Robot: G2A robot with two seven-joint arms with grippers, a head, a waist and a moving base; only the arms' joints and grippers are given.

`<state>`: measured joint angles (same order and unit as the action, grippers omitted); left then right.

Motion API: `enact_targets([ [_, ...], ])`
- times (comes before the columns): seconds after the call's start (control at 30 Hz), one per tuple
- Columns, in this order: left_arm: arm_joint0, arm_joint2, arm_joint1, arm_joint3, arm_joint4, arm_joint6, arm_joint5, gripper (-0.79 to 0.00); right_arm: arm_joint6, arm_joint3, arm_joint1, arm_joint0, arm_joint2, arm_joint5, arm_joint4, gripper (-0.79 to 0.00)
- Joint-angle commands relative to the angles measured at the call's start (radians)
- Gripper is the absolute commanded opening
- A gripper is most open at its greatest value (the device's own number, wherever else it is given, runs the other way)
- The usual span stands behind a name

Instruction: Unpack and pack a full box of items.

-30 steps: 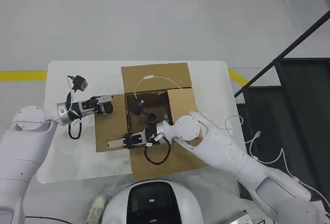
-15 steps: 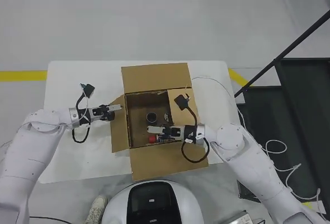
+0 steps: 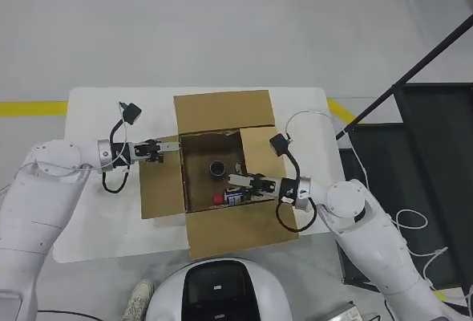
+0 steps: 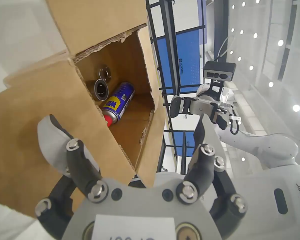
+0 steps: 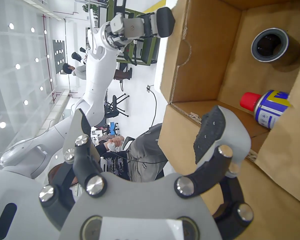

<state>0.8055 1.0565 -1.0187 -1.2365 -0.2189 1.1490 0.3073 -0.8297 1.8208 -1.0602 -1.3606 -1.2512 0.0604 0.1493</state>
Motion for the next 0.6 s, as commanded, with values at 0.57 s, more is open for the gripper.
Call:
enact_targets([
  [0.57,-0.079,-0.269,-0.105,-0.125,-0.074,-0.240,-0.189,0.000,0.066,0.008,0.025,-0.178,-0.202,0.045,0.060,0.000],
])
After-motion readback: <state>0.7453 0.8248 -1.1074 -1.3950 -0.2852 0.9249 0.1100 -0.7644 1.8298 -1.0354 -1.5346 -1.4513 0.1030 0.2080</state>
